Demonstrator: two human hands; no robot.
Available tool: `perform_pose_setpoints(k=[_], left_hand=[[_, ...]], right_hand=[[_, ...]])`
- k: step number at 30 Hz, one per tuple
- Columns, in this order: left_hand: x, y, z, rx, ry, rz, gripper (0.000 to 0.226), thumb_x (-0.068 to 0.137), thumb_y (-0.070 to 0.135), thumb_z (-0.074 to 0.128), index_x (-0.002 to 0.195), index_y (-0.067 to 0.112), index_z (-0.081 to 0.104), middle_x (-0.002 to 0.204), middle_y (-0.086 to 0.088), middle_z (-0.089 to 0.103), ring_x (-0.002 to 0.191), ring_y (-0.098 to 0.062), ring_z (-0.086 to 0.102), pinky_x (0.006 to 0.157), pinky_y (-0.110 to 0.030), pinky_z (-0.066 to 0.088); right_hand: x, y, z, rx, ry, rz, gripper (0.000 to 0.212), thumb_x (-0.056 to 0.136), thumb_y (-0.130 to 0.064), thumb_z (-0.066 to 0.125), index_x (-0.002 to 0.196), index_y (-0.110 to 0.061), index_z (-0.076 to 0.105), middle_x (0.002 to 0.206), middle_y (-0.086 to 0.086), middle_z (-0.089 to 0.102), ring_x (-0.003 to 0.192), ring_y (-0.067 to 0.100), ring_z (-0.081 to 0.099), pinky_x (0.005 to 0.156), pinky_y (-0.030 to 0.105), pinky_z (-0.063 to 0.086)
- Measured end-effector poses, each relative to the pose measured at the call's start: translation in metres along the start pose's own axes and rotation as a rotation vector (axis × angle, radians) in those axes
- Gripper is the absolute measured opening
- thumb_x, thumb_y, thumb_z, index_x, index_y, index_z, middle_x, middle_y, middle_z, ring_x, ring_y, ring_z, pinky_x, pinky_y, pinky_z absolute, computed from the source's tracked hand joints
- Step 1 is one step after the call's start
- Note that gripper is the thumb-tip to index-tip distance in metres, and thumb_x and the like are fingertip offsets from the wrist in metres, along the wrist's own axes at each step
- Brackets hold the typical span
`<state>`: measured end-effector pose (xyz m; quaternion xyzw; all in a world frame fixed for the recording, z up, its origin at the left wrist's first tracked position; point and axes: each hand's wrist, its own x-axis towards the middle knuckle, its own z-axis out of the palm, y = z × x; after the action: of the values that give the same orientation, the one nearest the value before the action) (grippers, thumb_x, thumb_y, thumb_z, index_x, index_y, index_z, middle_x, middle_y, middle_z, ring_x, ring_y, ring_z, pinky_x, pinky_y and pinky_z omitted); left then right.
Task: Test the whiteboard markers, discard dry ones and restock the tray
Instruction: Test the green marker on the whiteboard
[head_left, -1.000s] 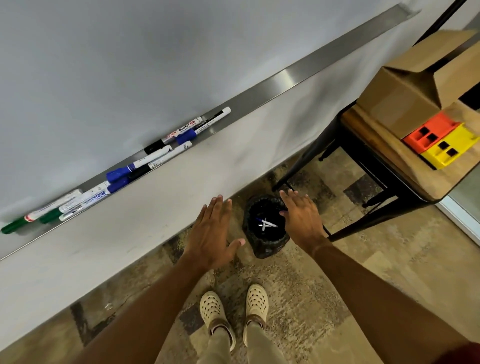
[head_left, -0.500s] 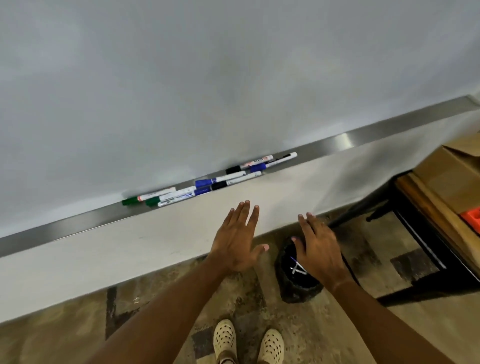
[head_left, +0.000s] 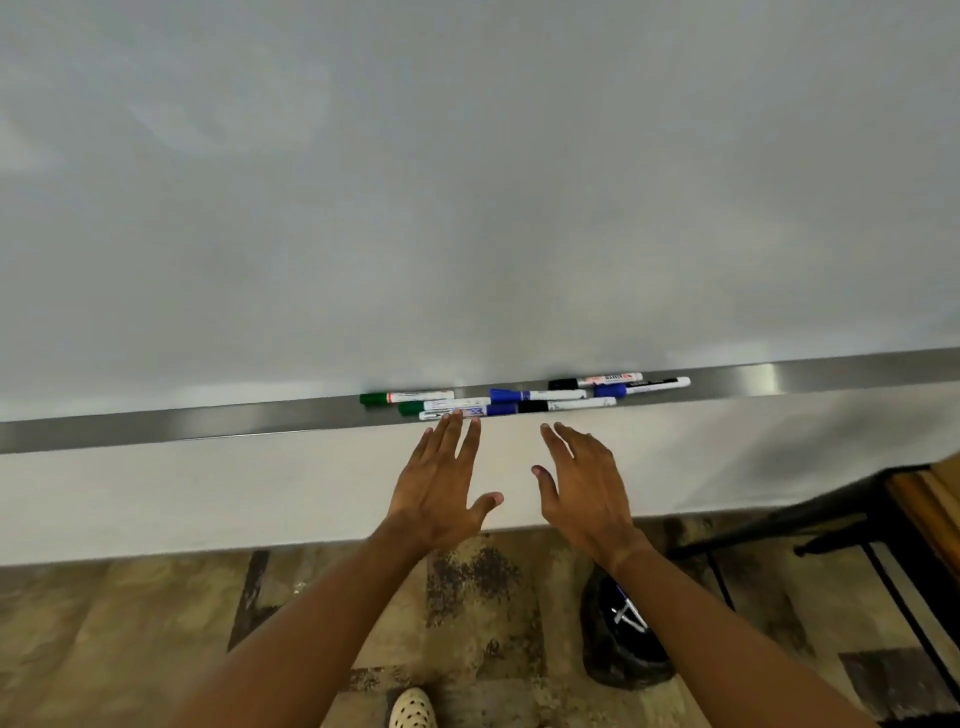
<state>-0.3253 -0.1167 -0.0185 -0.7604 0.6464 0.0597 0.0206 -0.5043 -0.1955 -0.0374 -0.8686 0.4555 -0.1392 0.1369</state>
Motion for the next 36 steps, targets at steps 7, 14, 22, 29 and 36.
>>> perform_pose_setpoints(k=[7,14,22,29,36], left_hand=[[-0.017,-0.078,-0.009,0.004,0.054,-0.105,0.092,0.087,0.072,0.025,0.148,0.016,-0.016,0.156,-0.009,-0.016,0.144,-0.024,-0.014,0.113,-0.035,-0.007],[-0.019,-0.147,-0.005,0.016,0.085,-0.136,0.095,0.085,0.074,0.021,0.149,0.014,-0.012,0.156,-0.013,-0.017,0.143,-0.026,-0.016,0.118,-0.04,-0.002],[-0.012,-0.187,0.002,-0.018,0.083,-0.095,0.096,0.085,0.073,0.024,0.149,0.011,-0.011,0.156,-0.014,-0.016,0.143,-0.027,-0.017,0.117,-0.041,-0.005],[-0.014,-0.206,0.005,-0.057,0.101,-0.037,0.088,0.09,0.064,0.028,0.149,0.008,-0.005,0.157,-0.015,-0.007,0.145,-0.026,-0.01,0.116,-0.036,-0.008],[-0.011,-0.218,-0.006,-0.109,0.197,-0.038,0.072,0.096,0.05,0.036,0.15,0.01,0.01,0.157,-0.011,0.011,0.145,-0.024,0.007,0.119,-0.039,0.007]], right_hand=[[0.057,-0.081,0.024,-0.009,0.087,-0.177,0.04,0.087,-0.024,0.066,0.124,-0.009,0.06,0.118,0.01,0.066,0.11,0.029,0.061,0.096,0.042,0.047],[0.108,-0.147,0.054,-0.034,0.104,-0.262,0.034,0.082,-0.016,0.07,0.114,-0.007,0.065,0.108,0.01,0.068,0.098,0.028,0.063,0.089,0.04,0.049],[0.136,-0.177,0.079,-0.213,-0.057,-0.182,0.021,0.084,-0.019,0.063,0.104,-0.014,0.065,0.105,0.006,0.066,0.1,0.023,0.058,0.091,0.036,0.042],[0.14,-0.189,0.088,-0.265,-0.066,-0.169,0.024,0.079,-0.003,0.062,0.1,-0.012,0.068,0.102,0.007,0.066,0.099,0.025,0.058,0.089,0.036,0.043],[0.136,-0.207,0.077,-0.207,0.086,-0.321,0.036,0.059,0.0,0.082,0.091,-0.013,0.072,0.087,0.005,0.069,0.083,0.027,0.064,0.078,0.04,0.052]])
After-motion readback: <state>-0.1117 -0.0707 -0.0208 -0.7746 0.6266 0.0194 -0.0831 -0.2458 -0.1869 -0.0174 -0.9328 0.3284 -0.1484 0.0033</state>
